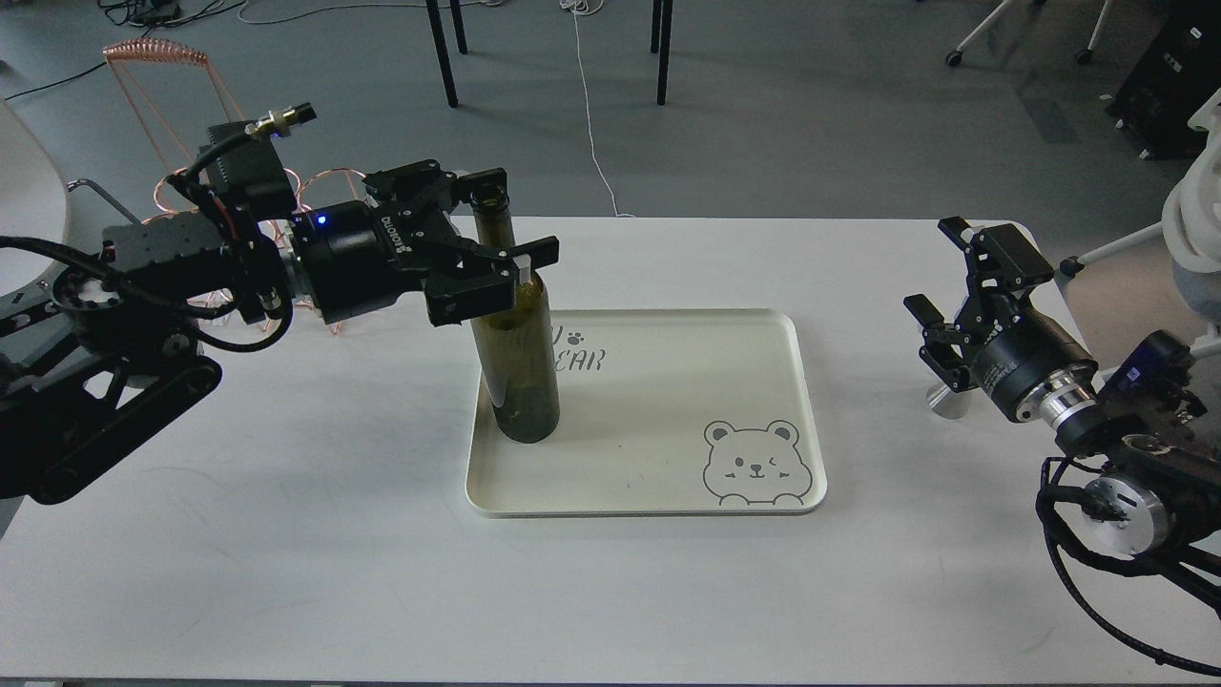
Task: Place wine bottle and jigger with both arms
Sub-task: 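Reach the left gripper to the bottle neck and grasp it, then lift the green bottle and carry it over the copper rack, then lower the bottle into a slot of the copper wine rack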
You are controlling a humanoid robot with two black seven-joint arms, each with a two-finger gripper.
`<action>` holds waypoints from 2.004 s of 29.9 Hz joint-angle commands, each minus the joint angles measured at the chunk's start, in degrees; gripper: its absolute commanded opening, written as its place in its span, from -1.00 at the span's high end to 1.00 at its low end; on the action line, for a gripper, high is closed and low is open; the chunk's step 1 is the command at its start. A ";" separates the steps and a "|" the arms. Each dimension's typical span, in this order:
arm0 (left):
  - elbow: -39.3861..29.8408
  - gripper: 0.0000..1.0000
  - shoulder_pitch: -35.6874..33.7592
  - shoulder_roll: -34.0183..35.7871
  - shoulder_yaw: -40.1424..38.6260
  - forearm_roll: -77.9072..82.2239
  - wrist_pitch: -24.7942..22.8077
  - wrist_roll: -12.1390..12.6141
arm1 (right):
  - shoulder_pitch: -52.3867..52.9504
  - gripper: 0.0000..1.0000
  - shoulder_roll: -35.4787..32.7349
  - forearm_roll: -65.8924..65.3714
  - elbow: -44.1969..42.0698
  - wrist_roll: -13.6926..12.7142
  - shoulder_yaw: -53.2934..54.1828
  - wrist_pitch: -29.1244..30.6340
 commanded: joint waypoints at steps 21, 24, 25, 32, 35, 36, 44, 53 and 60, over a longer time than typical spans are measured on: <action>1.19 0.89 -9.09 3.44 0.01 -6.60 -0.26 0.00 | -0.03 -0.98 0.16 -0.35 0.09 0.00 -0.09 -0.25; 2.51 0.88 -14.19 6.86 0.10 -10.21 -1.40 0.00 | -0.03 -0.98 0.08 -0.44 0.00 0.00 -0.09 -0.25; 3.56 0.88 -15.51 7.74 0.10 -10.57 -2.10 0.00 | -0.03 -0.98 0.08 -0.44 0.00 0.00 -0.09 -0.25; 16.73 0.88 -19.57 10.04 0.10 -10.05 -2.64 0.00 | -0.46 -0.98 0.16 -0.79 0.00 0.00 -0.18 -0.34; 21.04 0.89 -20.01 10.65 0.19 -9.78 -1.15 0.00 | -0.47 -0.98 0.16 -0.79 -0.09 0.00 -0.27 -0.34; 22.02 0.88 -19.92 10.74 0.19 -9.78 -0.54 0.00 | -0.47 -0.98 0.16 -0.79 -0.09 0.00 -0.27 -0.34; 29.84 0.88 -19.75 10.48 0.19 -9.70 1.92 0.00 | -0.82 -0.98 0.16 -0.79 -0.09 0.00 -0.18 -0.34; 31.52 0.87 -20.18 9.86 5.90 -10.31 6.06 0.00 | -0.82 -0.98 0.16 -0.88 -0.18 0.00 -0.18 -0.34; 31.52 0.87 -20.18 8.64 5.90 -10.49 6.06 0.00 | -0.82 -0.98 0.16 -0.88 -0.18 0.00 -0.18 -0.34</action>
